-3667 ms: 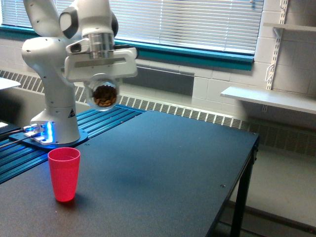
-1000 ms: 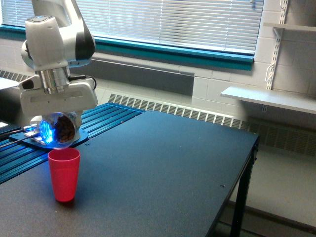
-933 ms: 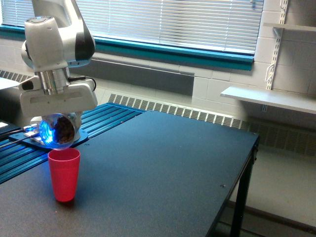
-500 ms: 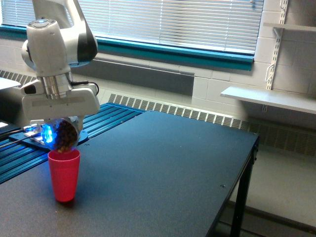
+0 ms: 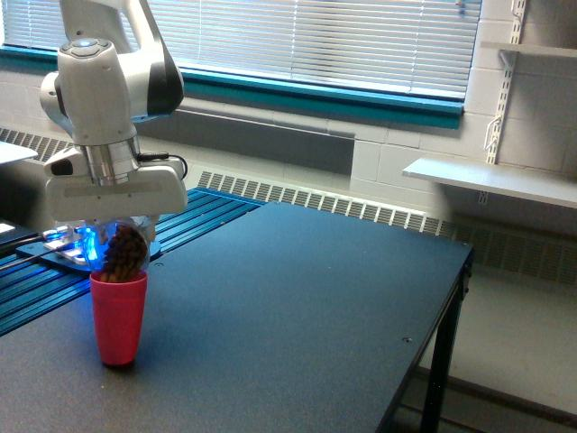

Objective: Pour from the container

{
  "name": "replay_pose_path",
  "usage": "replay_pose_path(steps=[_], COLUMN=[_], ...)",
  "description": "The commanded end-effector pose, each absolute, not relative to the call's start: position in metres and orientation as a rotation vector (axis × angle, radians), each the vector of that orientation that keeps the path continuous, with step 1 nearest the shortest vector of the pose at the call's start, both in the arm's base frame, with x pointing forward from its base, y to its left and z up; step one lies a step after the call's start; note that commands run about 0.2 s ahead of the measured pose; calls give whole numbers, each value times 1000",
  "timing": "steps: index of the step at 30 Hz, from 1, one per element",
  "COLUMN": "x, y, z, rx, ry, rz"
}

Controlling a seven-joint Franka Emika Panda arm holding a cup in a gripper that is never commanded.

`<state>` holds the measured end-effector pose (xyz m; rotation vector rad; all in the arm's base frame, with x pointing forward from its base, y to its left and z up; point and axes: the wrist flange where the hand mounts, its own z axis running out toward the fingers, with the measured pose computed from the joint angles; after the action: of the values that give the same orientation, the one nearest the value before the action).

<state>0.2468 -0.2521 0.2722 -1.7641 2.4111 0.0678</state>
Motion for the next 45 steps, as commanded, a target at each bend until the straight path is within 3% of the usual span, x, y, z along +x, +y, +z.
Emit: replay_pose_path(steps=[1, 45], x=[250, 249], y=[-253, -255], z=[275, 287], rx=[-1759, -1749], ry=[2424, 2468], rz=[67, 117])
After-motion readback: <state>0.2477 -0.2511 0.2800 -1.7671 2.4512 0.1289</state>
